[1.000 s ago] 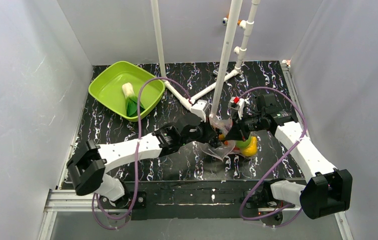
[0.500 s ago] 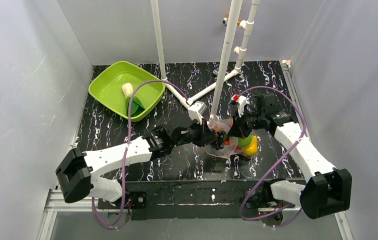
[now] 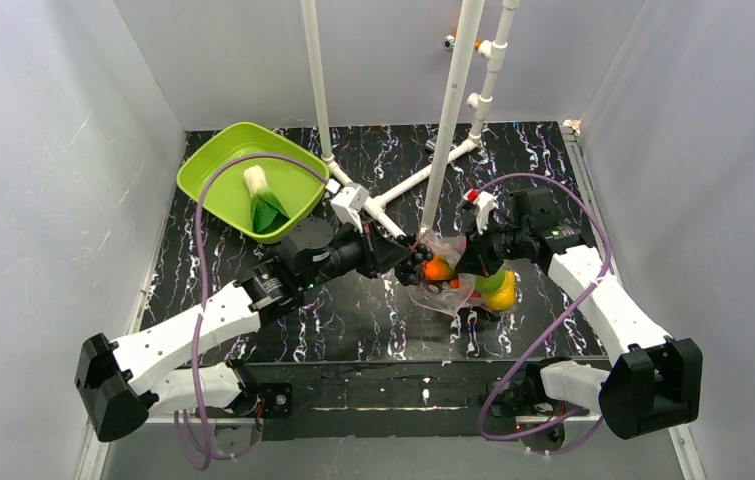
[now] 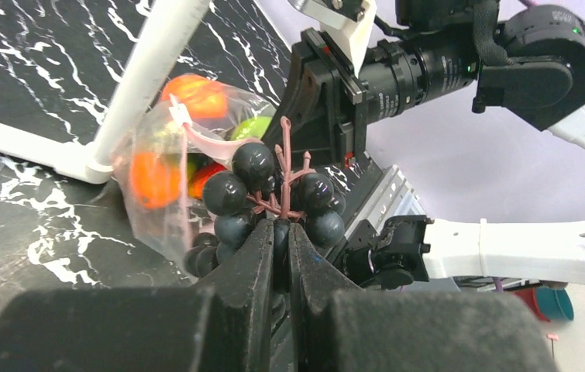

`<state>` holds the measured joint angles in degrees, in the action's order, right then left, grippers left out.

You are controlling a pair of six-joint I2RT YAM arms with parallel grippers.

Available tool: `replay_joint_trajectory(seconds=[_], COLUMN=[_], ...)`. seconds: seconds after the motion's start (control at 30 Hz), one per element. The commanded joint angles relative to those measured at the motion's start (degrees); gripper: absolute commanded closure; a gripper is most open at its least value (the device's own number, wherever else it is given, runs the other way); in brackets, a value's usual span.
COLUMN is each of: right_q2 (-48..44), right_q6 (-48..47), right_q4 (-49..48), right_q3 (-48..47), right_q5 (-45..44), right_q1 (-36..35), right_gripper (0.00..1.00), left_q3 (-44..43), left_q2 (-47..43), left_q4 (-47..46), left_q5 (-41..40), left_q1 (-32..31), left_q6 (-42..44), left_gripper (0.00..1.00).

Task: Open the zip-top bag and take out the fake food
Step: Pick up the fake fruit from the zipper food storage bag, then place the fake fruit in the bin.

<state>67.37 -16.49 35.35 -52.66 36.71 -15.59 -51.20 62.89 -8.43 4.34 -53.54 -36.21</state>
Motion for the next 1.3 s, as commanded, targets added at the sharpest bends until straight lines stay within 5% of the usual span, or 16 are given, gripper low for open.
replay_joint_trajectory(seconds=[0.0,0.47,1.27], right_q2=[-1.3,-2.5,-3.6], right_q6=[-0.5,-1.6,-2.3], right_q4=[-1.2,-0.4,0.0], right_q3=[0.4,1.0,1.5], right_q5=[2.3,5.2,7.4], right_q1=[0.5,1.1,1.9], right_gripper=[0.99,0.99,0.99], left_q3=[-1.0,-5.8,-3.7], left_q2=[-6.0,-13.3,-7.4], left_q4=[4.7,28.3,25.1], left_q5=[0.4,-13.1,-1.0], left_q1=[1.7,7.5,35.9], left_q6=[1.9,14.7,18.4], left_gripper=[1.00,1.00,1.00])
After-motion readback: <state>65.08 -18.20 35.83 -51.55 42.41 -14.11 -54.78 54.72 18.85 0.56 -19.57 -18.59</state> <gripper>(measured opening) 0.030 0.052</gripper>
